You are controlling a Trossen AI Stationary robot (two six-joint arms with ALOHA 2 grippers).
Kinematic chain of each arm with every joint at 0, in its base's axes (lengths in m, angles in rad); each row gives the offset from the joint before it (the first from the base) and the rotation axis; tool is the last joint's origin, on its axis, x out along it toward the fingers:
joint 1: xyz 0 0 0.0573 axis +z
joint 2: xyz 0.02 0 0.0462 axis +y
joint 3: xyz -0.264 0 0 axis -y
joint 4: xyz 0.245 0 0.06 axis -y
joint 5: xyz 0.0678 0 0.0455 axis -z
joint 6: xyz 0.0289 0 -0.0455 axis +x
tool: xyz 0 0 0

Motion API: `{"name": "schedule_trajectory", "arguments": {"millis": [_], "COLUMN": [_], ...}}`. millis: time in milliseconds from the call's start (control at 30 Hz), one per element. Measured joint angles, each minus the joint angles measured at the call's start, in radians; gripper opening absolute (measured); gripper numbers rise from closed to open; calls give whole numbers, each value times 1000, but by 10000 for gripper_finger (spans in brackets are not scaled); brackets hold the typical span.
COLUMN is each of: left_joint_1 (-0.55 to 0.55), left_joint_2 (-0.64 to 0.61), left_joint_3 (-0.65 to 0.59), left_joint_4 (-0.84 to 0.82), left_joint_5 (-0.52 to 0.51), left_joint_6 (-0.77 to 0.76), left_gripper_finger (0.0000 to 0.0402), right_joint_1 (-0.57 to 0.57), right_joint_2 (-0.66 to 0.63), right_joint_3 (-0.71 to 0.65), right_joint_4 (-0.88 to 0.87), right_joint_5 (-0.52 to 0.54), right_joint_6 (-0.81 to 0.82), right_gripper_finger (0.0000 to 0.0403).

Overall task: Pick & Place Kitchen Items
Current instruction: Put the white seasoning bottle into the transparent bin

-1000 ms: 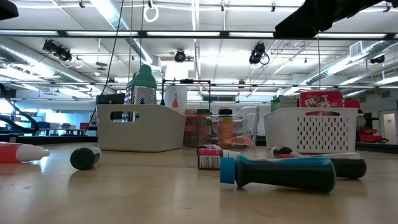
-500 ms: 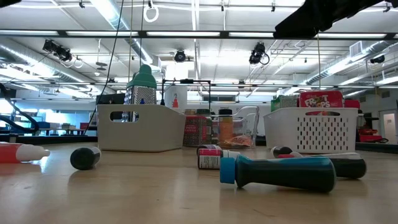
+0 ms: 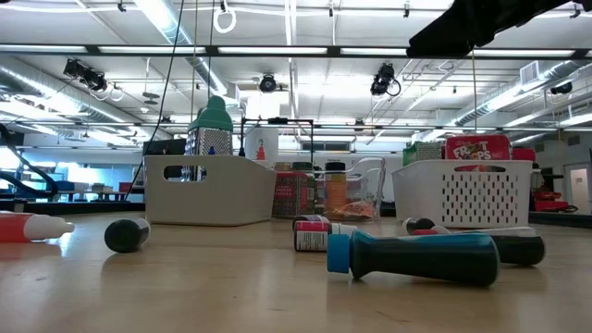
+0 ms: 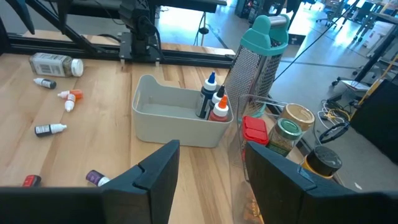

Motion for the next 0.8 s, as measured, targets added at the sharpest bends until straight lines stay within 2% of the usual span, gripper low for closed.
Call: {"name": "schedule_trajectory", "arguments": {"millis": [133,233,400,667,800], "left_joint_1": [0,0,-3,-8,-10], "left_joint_2": [0,0,0,0,0], "left_joint_3": [0,0,0,0,0], "left_joint_4": [33,113,317,598,687], "left_joint_5": [8,-4,-147,-163,-247], "left_joint_6": [-161,-188,-229,-86,-19], "left_gripper_finger": [254,254,254,254,254], "right_joint_1": [0,0,0,0,0], "right_joint_2": [0,0,0,0,0], "right_joint_3": [0,0,0,0,0], "right_joint_4": [0,0,0,13,37], "right_joint_5": [0,0,0,-1,-1], "right_joint_6": [-3,-5,-6,-43,-68], "right_gripper_finger": [194,194,194,194,194]}}
